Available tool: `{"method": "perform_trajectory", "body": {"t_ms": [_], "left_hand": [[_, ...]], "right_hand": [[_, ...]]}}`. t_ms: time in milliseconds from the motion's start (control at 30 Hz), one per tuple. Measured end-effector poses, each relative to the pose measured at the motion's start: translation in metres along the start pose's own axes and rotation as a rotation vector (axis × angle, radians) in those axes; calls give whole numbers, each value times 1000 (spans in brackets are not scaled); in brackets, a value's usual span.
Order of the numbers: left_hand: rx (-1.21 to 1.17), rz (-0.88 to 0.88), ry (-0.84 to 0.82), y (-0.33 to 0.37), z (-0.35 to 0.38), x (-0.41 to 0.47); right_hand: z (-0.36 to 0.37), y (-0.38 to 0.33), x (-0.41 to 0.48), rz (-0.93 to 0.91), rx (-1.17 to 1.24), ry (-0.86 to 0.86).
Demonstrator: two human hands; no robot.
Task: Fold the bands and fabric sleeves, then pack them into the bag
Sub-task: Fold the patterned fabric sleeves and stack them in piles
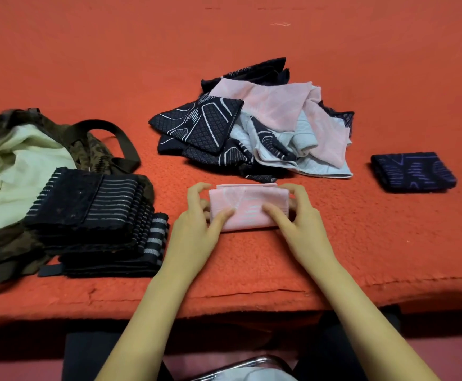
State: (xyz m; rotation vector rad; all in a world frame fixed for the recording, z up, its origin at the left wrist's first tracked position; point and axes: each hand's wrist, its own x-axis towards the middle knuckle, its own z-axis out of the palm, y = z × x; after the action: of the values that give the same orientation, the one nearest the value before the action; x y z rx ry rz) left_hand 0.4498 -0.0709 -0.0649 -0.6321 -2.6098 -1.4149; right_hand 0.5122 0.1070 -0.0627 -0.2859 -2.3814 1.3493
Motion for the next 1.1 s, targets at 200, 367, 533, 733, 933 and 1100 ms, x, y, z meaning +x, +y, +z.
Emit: {"method": "perform_trajectory", "body": {"t_ms": [200, 367, 533, 733, 933, 1100], "left_hand": [[177, -51, 93, 9, 10, 12], [17, 5, 74, 10, 12, 7], [87, 97, -12, -5, 18, 6], [212, 74, 57, -5, 22, 5], [434, -21, 59, -3, 24, 6], [450, -28, -39, -6, 21, 8]], "right_hand": [[5, 3, -1, -53, -44, -35], [5, 6, 3, -51, -66, 23], [5, 10, 5, -92, -159, 65], [10, 11, 6, -114, -346, 76], [9, 16, 9, 10, -460, 39], [1, 17, 10, 11, -415, -60]]}}
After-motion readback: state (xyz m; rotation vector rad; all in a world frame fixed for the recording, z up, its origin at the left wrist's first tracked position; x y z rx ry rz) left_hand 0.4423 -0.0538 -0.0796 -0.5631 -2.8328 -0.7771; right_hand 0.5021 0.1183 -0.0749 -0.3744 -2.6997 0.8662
